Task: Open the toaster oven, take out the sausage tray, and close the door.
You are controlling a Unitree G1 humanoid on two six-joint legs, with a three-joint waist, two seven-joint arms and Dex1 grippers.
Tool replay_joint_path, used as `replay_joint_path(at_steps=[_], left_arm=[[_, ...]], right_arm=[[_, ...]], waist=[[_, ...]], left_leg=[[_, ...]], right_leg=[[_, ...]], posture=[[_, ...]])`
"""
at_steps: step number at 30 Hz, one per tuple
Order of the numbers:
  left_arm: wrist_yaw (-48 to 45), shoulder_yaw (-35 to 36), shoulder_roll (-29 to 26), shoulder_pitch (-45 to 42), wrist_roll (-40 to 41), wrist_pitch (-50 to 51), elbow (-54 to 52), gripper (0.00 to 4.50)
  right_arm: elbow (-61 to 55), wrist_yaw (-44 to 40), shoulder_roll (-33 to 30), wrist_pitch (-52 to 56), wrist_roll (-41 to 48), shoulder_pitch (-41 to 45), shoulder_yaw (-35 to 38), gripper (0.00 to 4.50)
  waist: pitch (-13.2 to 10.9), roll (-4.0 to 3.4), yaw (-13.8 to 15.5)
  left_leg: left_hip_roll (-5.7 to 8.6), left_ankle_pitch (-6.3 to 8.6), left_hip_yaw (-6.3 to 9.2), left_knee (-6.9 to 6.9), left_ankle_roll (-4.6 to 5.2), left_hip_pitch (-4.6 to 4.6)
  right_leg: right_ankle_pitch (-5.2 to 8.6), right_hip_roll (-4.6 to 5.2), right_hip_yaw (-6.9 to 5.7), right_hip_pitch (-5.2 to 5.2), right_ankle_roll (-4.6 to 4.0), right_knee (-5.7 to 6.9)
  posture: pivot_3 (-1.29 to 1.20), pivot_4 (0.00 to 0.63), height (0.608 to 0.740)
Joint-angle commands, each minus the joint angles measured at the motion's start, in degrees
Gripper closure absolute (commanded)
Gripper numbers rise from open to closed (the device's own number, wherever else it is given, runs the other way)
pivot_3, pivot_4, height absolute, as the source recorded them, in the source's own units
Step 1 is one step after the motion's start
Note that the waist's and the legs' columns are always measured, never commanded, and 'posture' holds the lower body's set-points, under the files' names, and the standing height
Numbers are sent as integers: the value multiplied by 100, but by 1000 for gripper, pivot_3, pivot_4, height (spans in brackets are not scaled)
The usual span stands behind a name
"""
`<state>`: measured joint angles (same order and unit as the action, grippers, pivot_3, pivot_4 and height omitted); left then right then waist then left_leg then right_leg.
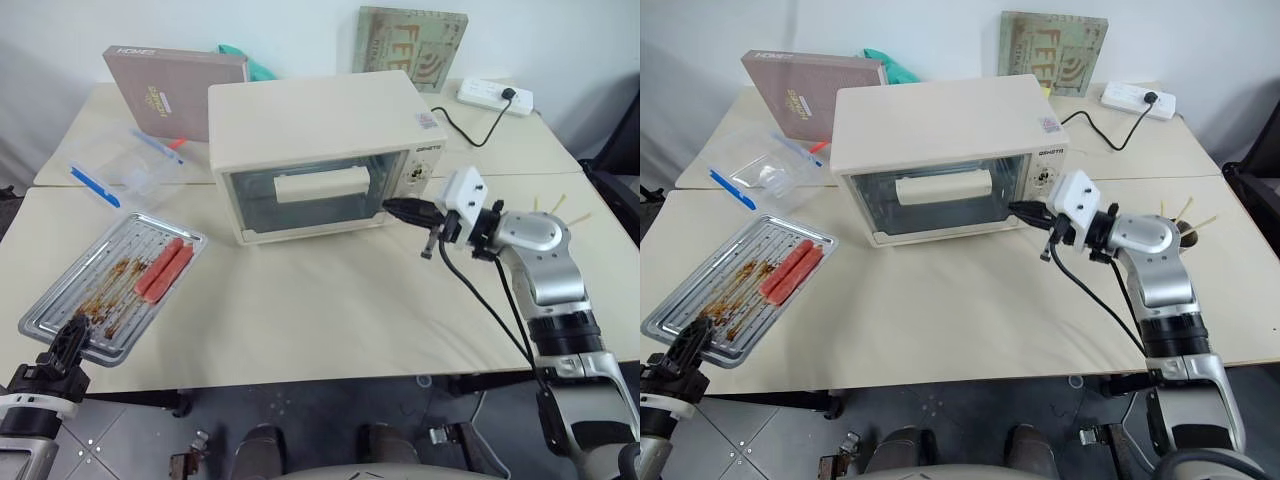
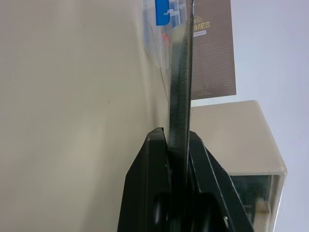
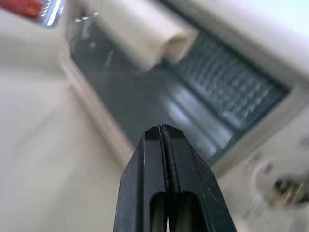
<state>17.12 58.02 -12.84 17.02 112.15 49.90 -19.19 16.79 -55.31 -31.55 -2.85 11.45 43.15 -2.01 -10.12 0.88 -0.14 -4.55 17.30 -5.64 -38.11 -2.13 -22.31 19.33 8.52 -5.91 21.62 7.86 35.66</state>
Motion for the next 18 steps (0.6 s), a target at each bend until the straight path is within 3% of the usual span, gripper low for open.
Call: replay_joint_path(at_steps=[1,8,13,18], left_arm=[[-25,67,20,7,85,34,-53,4500],[-320,12,17,422,85,278,-89,4500],[-721,21,-192,827,85,585,27,4500],[-1547,-413,-1071,1086,85,1454,571,4500]], right_arm=[[453,327,114,-417,-144,508,157,4444],[662,224,178,-628,-156,758,122,4444],[-356,-447,-16,342,389,272,27,4444],[-1883,-1382,-738,1719,1140,-670,-76,4444]], waist=[[0,-1,-11],[-1,-1,-49],[-1,-1,-55],[-1,-2,28]], left_leg=[[-1,0,0,0,0,0],[-4,0,-1,3,0,1],[-5,2,-1,11,-2,-2],[-4,8,5,11,0,-6]], right_leg=[[0,0,0,0,0,1],[0,-3,0,1,0,4],[0,-4,0,4,0,-1],[1,-4,-6,6,-1,-10]], posture=[[0,150,740],[0,150,740],[0,150,740],[0,150,740]])
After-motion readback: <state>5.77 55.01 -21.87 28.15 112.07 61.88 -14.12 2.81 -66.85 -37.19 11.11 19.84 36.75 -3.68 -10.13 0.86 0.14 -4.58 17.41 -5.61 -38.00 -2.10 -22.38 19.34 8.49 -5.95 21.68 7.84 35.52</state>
